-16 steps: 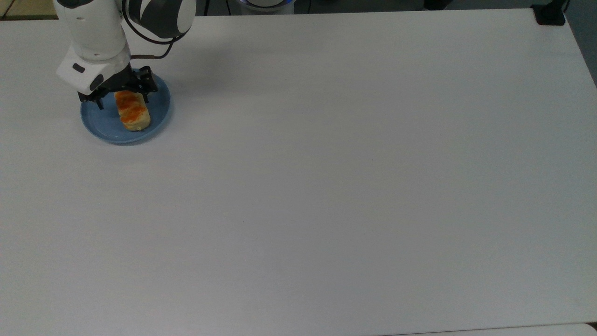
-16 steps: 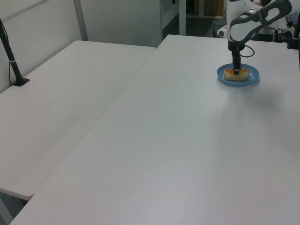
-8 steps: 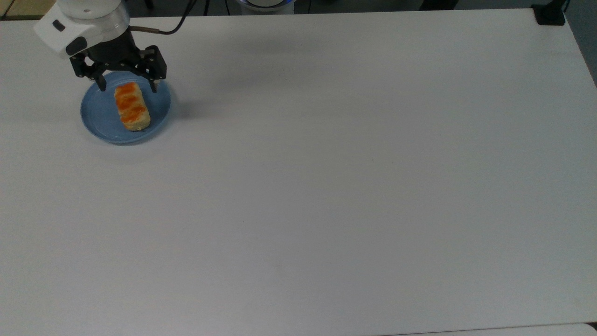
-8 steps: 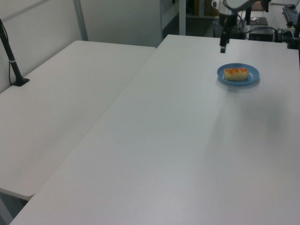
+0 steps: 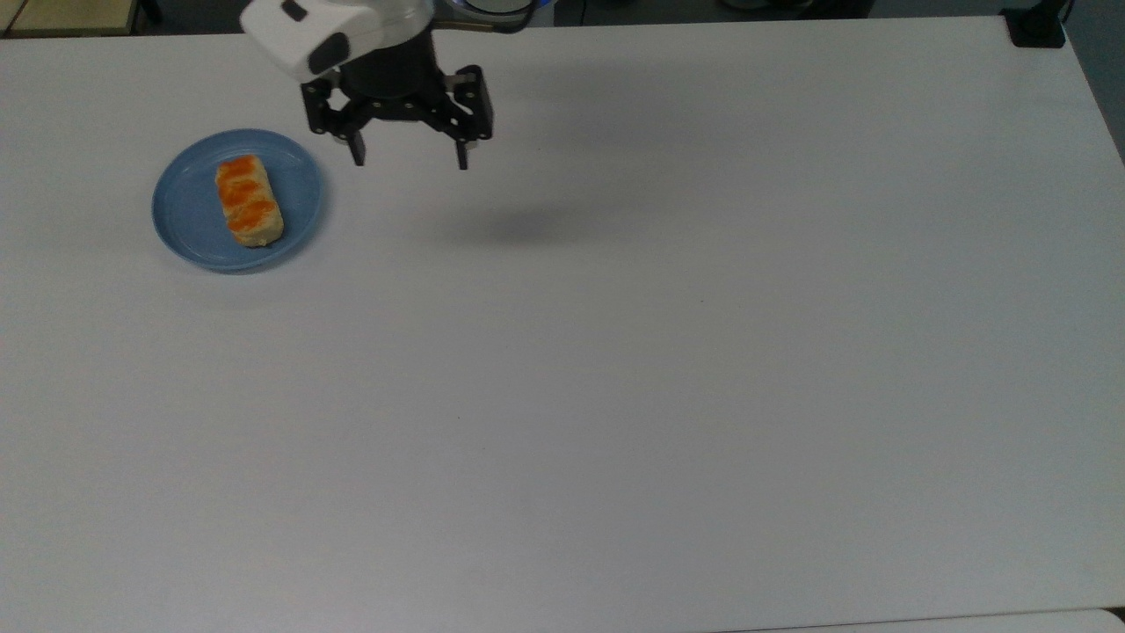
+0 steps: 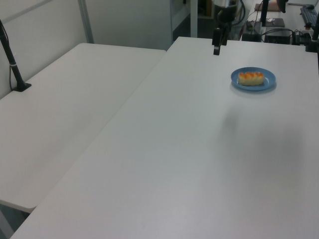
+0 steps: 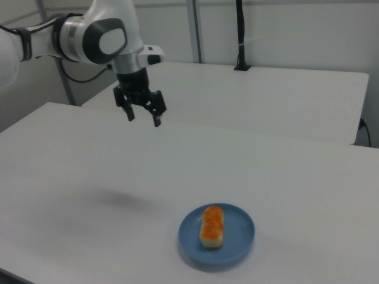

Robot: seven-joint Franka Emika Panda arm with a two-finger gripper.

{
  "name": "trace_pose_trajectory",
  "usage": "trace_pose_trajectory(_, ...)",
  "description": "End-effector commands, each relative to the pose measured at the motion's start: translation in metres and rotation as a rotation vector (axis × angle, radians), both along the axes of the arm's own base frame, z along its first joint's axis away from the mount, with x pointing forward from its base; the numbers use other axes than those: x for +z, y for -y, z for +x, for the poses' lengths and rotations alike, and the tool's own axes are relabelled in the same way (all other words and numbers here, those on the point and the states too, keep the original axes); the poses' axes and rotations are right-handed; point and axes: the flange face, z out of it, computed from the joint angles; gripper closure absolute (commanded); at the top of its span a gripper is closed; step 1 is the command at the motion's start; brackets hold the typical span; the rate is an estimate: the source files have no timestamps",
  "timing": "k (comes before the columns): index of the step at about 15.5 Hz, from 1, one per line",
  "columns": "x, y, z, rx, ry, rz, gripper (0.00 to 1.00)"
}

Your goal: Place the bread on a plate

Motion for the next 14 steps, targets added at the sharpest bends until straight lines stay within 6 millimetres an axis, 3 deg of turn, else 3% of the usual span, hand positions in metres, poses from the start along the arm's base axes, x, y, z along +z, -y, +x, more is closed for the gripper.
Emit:
trace_pose_trajectory(1, 0.013, -0.047, -0.006, 0.021, -0.031, -0.017, 0.0)
trace_pose_trajectory(6, 0.024, -0.068, -0.012, 0.035, -0.031, -0.008, 0.0)
trace_pose_trajectory(14, 0.025, -0.064, -0.012, -0.018, -0.027, -0.007, 0.0)
